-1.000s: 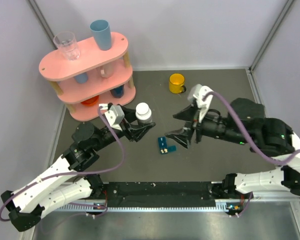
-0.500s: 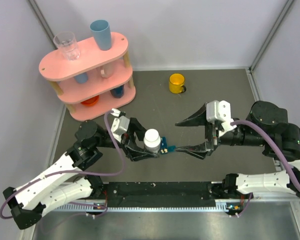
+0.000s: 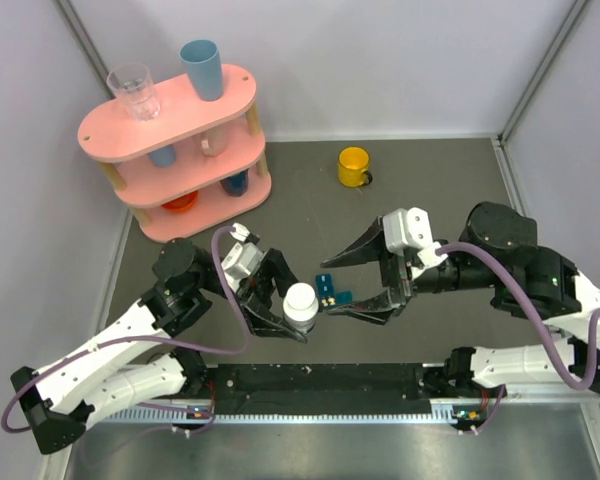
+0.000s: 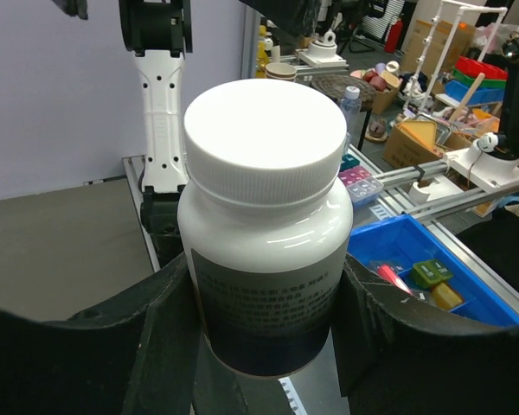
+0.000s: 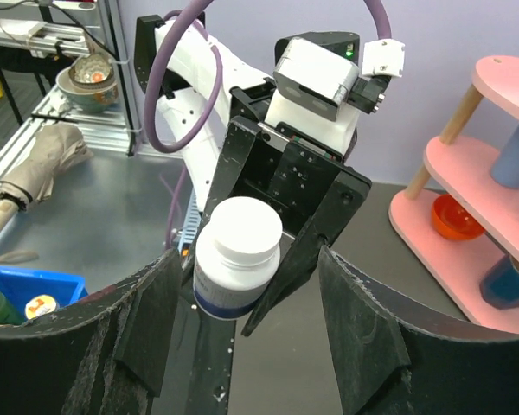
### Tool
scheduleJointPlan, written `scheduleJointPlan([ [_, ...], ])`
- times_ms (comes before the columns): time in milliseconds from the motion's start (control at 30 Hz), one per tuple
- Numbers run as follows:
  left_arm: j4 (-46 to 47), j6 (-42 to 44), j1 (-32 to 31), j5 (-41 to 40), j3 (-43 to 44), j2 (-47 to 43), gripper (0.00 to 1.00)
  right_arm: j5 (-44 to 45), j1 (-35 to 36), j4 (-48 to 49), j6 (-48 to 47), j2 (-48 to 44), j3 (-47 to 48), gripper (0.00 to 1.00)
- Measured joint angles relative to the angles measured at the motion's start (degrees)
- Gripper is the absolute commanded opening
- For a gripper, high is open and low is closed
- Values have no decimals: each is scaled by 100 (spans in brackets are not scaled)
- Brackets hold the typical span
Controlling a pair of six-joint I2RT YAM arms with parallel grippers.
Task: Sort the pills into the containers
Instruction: Screw the lid of the pill bottle onto the pill bottle.
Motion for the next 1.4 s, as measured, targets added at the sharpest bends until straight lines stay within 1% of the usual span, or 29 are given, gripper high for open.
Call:
scheduleJointPlan([
  [200,72,-26,-15,170,20,63,0,-210,0,437,236,260,-39,63],
  [500,103,-44,-44,258,20,72,0,-595,0,879,597,481,-61,58],
  [767,118,-66,-48,260,20,72,0,-800,0,968,721,616,-125,56],
  [1233,118,-83,-66,282,20,72,0,-719,0,1021,752,656,-238,56],
  [1400,118,-83,-74,284,20,72,0,-688,0,1010,754,695,-286,54],
])
